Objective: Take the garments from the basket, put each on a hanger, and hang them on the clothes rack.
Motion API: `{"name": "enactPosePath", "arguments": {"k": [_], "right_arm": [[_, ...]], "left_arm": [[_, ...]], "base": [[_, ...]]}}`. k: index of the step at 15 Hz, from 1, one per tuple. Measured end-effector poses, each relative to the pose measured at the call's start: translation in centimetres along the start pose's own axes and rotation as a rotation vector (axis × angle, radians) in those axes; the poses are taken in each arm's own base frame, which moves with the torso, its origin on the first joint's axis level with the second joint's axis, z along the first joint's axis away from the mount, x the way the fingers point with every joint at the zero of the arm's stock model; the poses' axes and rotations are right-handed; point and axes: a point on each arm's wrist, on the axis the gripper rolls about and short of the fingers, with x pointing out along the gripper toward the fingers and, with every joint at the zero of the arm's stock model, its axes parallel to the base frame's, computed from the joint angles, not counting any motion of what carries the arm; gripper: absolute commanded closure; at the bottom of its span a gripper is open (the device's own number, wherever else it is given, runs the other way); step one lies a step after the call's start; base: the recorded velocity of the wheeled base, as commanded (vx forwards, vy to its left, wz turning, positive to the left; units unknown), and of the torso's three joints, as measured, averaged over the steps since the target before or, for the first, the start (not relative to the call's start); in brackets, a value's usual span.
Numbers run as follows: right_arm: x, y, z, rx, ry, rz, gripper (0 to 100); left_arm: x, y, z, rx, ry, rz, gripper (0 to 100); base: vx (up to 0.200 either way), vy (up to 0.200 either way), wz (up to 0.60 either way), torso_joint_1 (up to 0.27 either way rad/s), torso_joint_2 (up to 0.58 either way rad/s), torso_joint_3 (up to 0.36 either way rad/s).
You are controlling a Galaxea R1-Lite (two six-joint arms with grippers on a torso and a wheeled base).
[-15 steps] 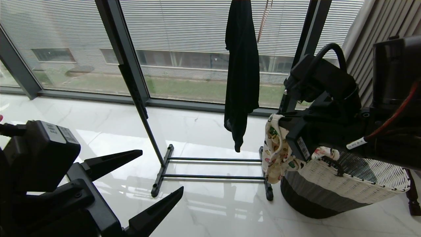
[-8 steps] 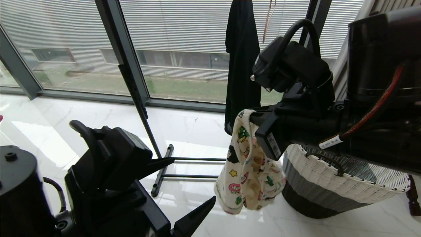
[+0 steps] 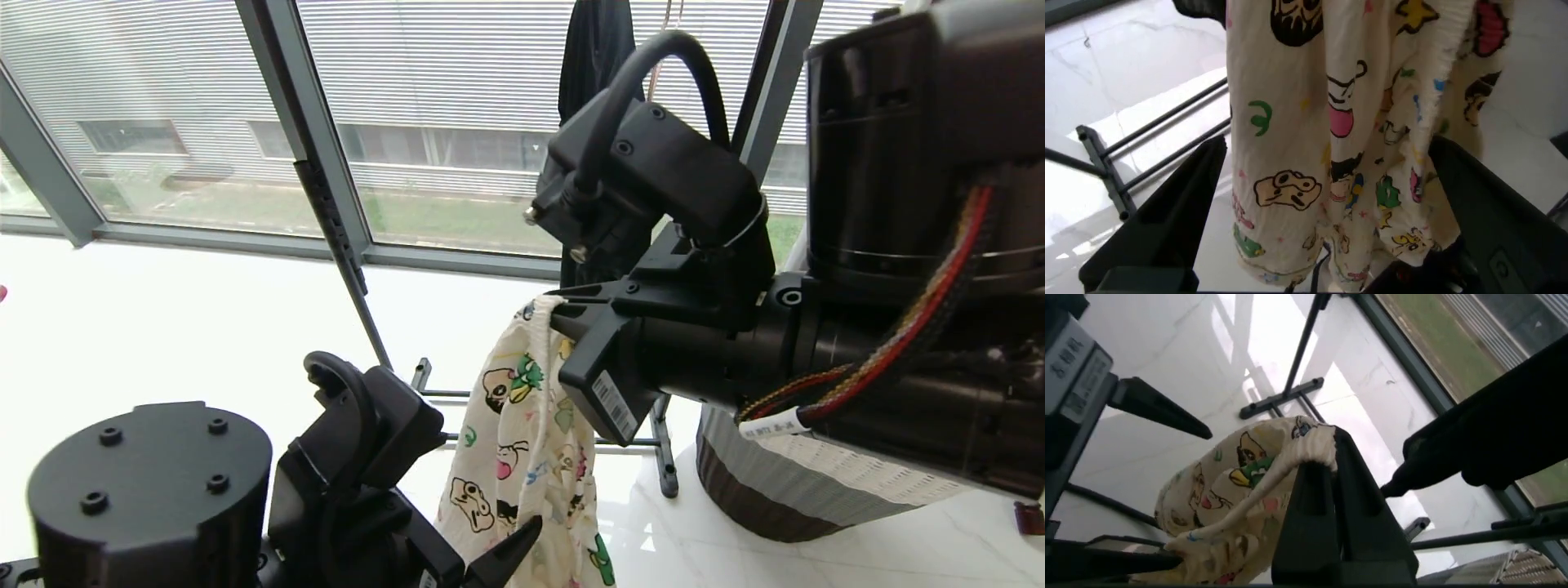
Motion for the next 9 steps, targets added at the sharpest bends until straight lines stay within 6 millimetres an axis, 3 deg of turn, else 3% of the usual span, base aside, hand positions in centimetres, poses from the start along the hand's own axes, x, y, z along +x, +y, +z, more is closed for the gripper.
{"name": "enactPosePath", "arguments": {"k": [4, 9], "right_arm": [[0.5, 0.8, 1.2, 0.004, -0.032, 0.017, 100], [0.6, 0.6, 1.2, 0.008, -0.033, 0.009, 100]], "left_arm": [[1.8, 0.9, -1.6, -0.012, 0.097, 0.052, 0], [2.3, 1.0, -5.4, -0.12, 0.247, 0.17, 0]], "base": [[0.0, 0.0, 0.0, 0.0, 0.0, 0.0], [0.0, 0.0, 0.0, 0.0, 0.0, 0.0]]}}
